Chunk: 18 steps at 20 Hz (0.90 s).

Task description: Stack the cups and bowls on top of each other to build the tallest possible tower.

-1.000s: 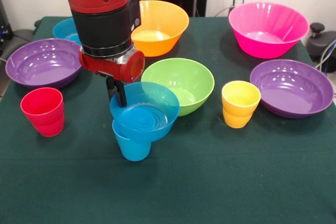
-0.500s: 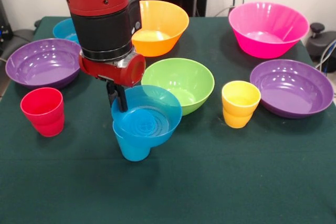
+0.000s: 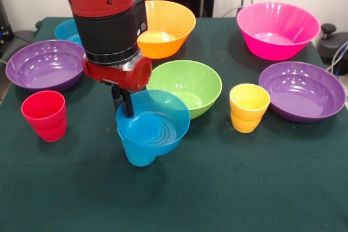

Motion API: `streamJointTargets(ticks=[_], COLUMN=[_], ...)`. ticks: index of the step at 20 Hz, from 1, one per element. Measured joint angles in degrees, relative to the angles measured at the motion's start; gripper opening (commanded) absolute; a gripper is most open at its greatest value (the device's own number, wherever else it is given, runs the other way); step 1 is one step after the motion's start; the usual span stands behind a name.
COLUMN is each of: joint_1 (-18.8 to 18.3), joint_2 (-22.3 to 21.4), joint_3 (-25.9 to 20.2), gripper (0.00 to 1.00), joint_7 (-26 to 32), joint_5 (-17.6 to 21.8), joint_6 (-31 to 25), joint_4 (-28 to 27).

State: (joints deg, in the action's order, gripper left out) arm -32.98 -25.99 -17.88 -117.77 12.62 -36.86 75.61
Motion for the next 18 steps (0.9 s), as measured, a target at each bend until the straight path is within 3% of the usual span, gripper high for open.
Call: streamJointTargets(ticks=[18], joint_1=[-1.8], joint_2=[0.1], joint_3=[-0.8], gripper=[0.0], joint_7=[0.0], joint_5=[0.0], joint_6=[0.0], joint_4=[0.1])
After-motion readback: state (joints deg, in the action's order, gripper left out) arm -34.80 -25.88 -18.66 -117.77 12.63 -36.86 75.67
